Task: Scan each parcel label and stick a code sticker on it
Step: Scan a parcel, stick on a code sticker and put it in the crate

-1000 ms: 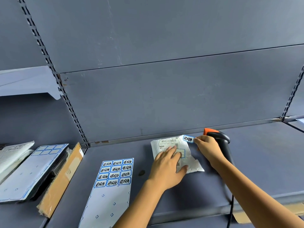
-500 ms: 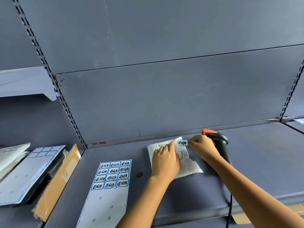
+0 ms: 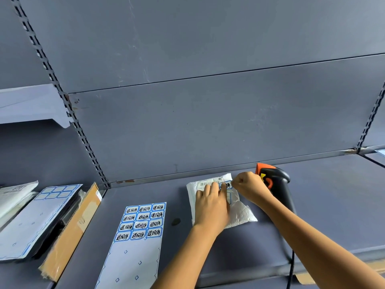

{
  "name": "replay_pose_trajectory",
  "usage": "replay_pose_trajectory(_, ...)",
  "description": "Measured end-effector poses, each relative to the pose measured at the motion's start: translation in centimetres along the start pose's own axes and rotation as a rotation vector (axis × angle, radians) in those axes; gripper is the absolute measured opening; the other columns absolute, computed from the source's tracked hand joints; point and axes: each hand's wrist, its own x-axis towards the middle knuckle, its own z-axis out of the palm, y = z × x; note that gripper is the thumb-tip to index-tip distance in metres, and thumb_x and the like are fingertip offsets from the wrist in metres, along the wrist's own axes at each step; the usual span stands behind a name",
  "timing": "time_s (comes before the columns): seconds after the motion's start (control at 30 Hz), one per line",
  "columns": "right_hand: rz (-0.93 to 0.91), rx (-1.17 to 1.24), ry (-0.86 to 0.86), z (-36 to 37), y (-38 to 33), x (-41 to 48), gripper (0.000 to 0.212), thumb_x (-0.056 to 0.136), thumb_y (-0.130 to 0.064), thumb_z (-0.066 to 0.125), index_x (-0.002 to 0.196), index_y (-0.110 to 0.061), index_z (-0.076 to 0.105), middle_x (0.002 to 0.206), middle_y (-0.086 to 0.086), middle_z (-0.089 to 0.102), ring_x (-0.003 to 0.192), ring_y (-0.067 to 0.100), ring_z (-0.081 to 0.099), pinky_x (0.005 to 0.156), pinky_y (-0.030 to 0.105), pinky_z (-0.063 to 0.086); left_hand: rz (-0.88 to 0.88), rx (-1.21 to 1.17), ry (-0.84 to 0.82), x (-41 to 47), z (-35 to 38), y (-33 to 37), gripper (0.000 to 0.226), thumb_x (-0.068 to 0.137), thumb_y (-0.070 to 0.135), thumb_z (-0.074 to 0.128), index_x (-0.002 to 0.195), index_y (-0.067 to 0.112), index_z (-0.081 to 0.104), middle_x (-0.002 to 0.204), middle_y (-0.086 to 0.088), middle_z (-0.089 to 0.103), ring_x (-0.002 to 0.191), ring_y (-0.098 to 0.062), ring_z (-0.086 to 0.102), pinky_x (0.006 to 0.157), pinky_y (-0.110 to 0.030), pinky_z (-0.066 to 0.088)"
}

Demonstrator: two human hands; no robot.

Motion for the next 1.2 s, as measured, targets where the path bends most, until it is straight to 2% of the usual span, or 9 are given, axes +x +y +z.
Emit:
replay_pose_trajectory(0.13,0.009,0.008,0.013,0.2,0.3,0.0,0.022,0.083,-0.014,0.053,0.067,0.001,0.055,0.065,0.011,0.045,0.070,0.019,0.028,0.058,0.028,0.035,0.024,-0.015,-0.017,0.5,0.1,-0.1,0.031,0.058,0.025,0.058,0.085,0.022,0.073,0.073,0.003,0.055,0.064,-0.018,0.054,0.054,-0.028,0.045)
replay_pose_trajectory(0.2,0.014,0.013,0.011,0.3,0.3,0.0,0.022,0.083,-0.014,0.052,0.066,0.001,0.053,0.066,0.012,0.044,0.070,0.019,0.027,0.058,0.028,0.033,0.041,-0.013,-0.029,0.5,0.2,-0.2,0.030,0.058,0.026,0.062,0.086,0.022,0.072,0.075,0.004,0.056,0.065,-0.017,0.055,0.055,-0.028,0.045)
replay_pose_trajectory(0.3,0.026,0.019,0.001,0.2,0.3,-0.1,0.023,0.084,-0.013,0.051,0.068,0.004,0.051,0.068,0.015,0.043,0.069,0.021,0.028,0.058,0.029,0.030,0.045,-0.039,-0.055,0.1,0.5,0.1,0.048,0.053,0.024,0.075,0.101,0.020,0.071,0.093,0.003,0.063,0.070,-0.017,0.056,0.059,-0.026,0.046)
replay_pose_trajectory(0.37,0.033,0.018,0.005,0.2,0.4,-0.1,0.026,0.086,-0.013,0.052,0.080,0.011,0.059,0.073,0.022,0.053,0.068,0.022,0.035,0.059,0.029,0.032,0.041,-0.071,-0.072,-0.1,0.6,0.4,0.058,0.049,0.021,0.078,0.106,0.017,0.070,0.108,0.004,0.065,0.072,-0.018,0.056,0.061,-0.025,0.047)
replay_pose_trajectory(0.47,0.033,0.030,0.013,0.2,0.8,0.0,0.027,0.087,-0.014,0.051,0.087,0.010,0.063,0.087,0.026,0.065,0.069,0.021,0.041,0.060,0.028,0.034,0.051,-0.078,-0.066,0.0,0.6,0.4,0.064,0.046,0.020,0.081,0.109,0.018,0.070,0.114,0.007,0.066,0.073,-0.017,0.057,0.061,-0.027,0.048)
replay_pose_trajectory(0.6,0.023,0.019,0.016,0.3,0.9,-0.3,0.028,0.088,-0.015,0.050,0.083,0.010,0.061,0.072,0.018,0.055,0.066,0.022,0.040,0.059,0.029,0.033,0.049,-0.119,-0.076,-0.2,1.0,0.3,0.067,0.049,0.021,0.079,0.115,0.017,0.068,0.115,0.008,0.067,0.082,-0.017,0.062,0.069,-0.028,0.052)
replay_pose_trajectory(0.77,0.021,0.091,0.015,0.6,1.0,-0.4,0.027,0.089,-0.014,0.050,0.068,0.001,0.058,0.063,0.012,0.053,0.061,0.021,0.042,0.055,0.028,0.034,0.090,-0.186,-0.108,-0.4,1.6,0.1,0.058,0.062,0.024,0.071,0.120,0.023,0.065,0.121,0.007,0.065,0.111,-0.015,0.061,0.092,-0.031,0.049)
replay_pose_trajectory(0.97,0.046,0.137,0.029,1.0,1.5,-0.4,0.029,0.088,-0.017,0.054,0.077,0.009,0.063,0.063,0.011,0.057,0.059,0.018,0.045,0.055,0.027,0.037,0.095,-0.264,-0.178,-0.2,1.4,0.1,0.050,0.075,0.022,0.036,0.111,0.025,0.069,0.117,0.006,0.067,0.111,-0.015,0.063,0.091,-0.033,0.051)
replay_pose_trajectory(1.2,0.081,0.227,0.126,1.6,2.1,-1.1,0.028,0.092,-0.016,0.046,0.082,0.006,0.061,0.077,0.017,0.065,0.071,0.026,0.056,0.066,0.034,0.047,0.078,-0.305,-0.145,-0.4,1.1,0.1,0.055,0.077,0.021,0.033,0.124,0.021,0.062,0.119,0.004,0.066,0.111,-0.016,0.062,0.091,-0.034,0.052)
